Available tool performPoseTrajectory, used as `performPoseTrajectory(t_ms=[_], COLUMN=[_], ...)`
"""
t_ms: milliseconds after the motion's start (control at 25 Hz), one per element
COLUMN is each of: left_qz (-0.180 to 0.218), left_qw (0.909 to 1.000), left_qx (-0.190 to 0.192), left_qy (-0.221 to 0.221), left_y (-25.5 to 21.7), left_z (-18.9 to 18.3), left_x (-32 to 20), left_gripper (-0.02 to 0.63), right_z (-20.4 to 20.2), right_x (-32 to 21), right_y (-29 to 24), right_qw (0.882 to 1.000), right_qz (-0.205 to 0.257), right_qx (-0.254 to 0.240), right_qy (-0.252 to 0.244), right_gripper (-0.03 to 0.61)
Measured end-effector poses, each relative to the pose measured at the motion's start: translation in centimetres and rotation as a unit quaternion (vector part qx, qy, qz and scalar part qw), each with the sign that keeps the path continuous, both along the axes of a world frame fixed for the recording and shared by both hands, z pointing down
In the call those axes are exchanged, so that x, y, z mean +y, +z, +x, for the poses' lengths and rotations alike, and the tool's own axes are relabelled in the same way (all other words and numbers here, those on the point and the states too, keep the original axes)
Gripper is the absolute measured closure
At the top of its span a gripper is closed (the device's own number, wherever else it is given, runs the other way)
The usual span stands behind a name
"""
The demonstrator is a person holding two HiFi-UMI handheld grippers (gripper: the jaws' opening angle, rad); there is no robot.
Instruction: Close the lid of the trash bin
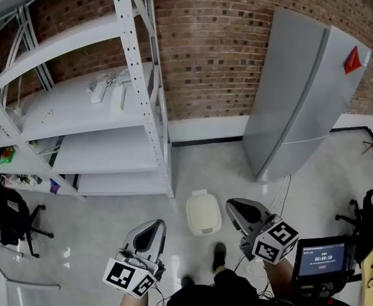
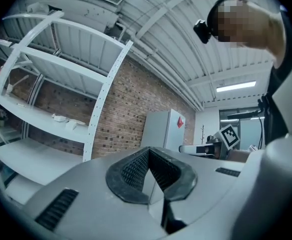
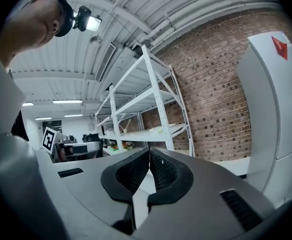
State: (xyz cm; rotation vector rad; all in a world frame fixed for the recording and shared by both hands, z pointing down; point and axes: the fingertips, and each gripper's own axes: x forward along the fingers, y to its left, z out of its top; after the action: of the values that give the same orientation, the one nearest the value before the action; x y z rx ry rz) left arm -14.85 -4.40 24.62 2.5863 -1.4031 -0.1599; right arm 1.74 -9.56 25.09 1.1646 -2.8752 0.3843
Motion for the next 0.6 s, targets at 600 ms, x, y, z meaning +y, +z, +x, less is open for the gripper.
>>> performPoseTrajectory(t_ms=[600], left_qz=[0.000], left_qw=[0.9997], left_qx=[0.024], left_qy=[-0.003], left_y=[-1.1], left_z=[2.7], left_x=[13.7], left_gripper=[0.620], right_z=[4.1], right_x=[15.1], right_y=[-2.0], right_qw=[1.000], right_qz=[0.024], right_qx=[-0.004], right_qy=[0.015], right_gripper=[0.571])
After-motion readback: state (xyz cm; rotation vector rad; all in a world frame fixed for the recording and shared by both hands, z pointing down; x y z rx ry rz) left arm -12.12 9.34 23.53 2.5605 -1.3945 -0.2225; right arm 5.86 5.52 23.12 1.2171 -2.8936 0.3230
